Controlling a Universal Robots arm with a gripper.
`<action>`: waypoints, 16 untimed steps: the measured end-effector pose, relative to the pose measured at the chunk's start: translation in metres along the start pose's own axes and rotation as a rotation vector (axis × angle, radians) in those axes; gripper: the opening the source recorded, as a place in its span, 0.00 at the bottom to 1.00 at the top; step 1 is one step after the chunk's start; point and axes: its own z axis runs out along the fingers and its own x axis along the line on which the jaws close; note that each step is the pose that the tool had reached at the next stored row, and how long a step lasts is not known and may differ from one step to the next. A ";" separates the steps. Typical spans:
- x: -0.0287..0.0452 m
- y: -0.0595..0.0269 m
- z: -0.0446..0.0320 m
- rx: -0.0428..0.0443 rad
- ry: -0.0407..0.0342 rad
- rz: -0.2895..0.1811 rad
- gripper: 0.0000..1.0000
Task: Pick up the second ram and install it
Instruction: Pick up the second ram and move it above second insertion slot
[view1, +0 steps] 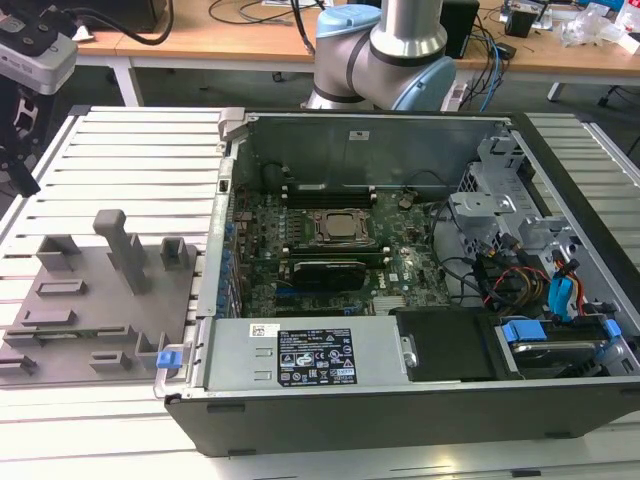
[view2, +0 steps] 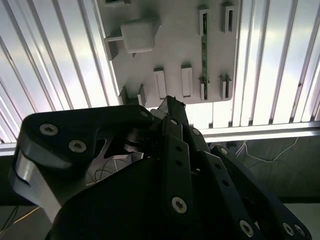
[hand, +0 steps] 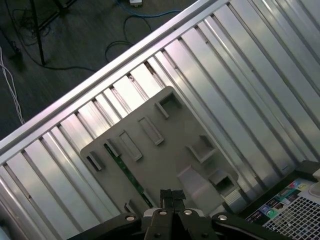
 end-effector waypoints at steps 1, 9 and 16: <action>0.0000 0.0000 0.0000 -0.0002 0.0003 -0.007 0.11; 0.0000 0.0000 0.0000 -0.0015 0.0029 -0.067 0.11; 0.0000 0.0000 0.0000 -0.0029 0.0057 -0.129 0.11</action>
